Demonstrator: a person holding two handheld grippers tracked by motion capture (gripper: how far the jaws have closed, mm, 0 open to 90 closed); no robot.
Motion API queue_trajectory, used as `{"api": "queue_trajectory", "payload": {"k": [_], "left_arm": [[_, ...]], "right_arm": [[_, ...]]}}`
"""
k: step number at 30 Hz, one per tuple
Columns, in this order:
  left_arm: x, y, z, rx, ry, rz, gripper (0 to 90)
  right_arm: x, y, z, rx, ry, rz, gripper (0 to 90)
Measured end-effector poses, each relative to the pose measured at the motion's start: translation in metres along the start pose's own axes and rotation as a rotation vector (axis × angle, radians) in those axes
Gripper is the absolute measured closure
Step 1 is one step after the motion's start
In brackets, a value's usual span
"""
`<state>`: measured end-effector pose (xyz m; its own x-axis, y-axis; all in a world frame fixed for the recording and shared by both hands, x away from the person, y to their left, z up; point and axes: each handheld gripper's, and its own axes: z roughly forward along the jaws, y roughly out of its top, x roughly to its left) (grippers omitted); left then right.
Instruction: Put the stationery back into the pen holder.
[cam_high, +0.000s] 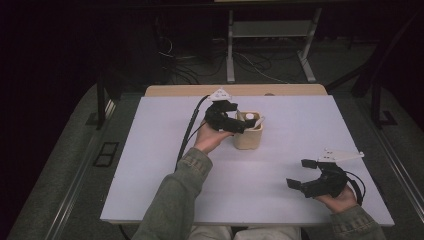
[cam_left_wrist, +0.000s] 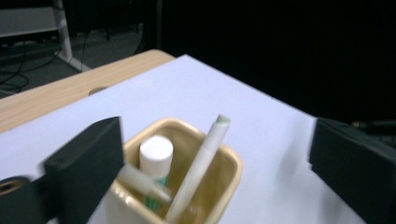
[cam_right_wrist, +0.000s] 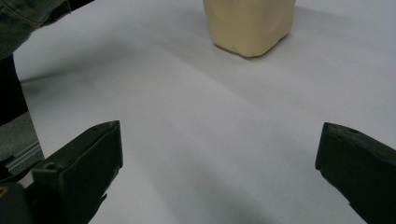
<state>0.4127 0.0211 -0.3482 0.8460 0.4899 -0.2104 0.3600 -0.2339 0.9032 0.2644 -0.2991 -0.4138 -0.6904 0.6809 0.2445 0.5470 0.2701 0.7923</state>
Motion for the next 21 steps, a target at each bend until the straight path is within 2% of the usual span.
{"api": "queue_trajectory", "payload": {"k": [21], "left_arm": [[-0.011,-0.021,-0.055,0.013,0.001,0.016,0.0]], "right_arm": [[0.001,0.0,0.001,0.005,-0.005,0.002,0.4]]}}
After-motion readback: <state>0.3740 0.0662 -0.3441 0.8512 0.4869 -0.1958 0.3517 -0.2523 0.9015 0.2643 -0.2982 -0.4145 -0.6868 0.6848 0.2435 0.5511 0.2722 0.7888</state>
